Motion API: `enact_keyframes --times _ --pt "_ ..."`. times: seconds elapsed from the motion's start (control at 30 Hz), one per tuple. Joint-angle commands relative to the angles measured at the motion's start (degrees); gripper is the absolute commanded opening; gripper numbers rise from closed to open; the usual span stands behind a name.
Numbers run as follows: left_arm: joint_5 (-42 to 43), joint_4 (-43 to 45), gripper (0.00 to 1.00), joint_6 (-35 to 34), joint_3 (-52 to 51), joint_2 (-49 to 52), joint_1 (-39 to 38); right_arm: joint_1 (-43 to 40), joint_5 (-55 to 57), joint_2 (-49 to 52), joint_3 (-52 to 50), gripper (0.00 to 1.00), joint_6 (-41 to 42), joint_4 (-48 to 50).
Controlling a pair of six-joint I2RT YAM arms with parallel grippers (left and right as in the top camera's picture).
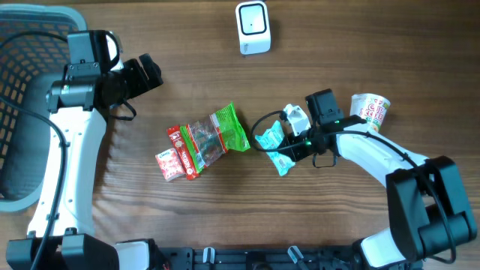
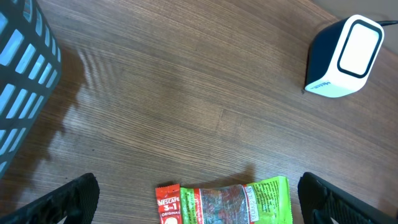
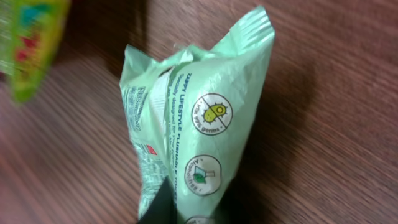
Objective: Scan the item barcode
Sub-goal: 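Grasp the light green snack bag with the right gripper, then lift the green snack bag to the scanner with the right gripper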
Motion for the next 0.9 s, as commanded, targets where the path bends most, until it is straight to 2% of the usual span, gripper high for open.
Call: enact_keyframes --times 0.0,0.17,0.37,0.5,0.6,0.7,0.87 --pt "-0.15 0.13 1.0 0.72 0.33 -0.37 0.42 -0.28 -3.54 0.28 1.18 0.04 0.02 -2.19" --pt "-0.15 0.13 1.0 0.72 0.33 -0.37 0.42 -3.45 -12.11 -9.05 9.42 0.04 1.09 -10.84" --pt "-0.15 0.15 1.0 0.72 0.33 -0.37 0.42 -5.2 -12.57 -21.62 10.6 0.04 20.33 -12.92" --pt "-0.15 0.13 1.0 0.72 0.33 -0.37 0.42 -5.22 -23.1 -27.78 10.6 0.04 15.91 -7.06" --pt "-0.15 0.15 1.0 0.74 0.33 -0.37 0.42 -5.22 -30.14 -31.3 10.6 0.04 16.92 0.2" --pt "-0.15 0.15 1.0 0.72 0.33 -0.37 0.42 -5.22 -30.47 -33.22 10.6 0.04 20.24 2.03" --pt "-0.15 0.13 1.0 0.72 0.33 -0.37 0.42 -5.2 -26.77 -33.2 10.51 0.04 19.63 -0.11"
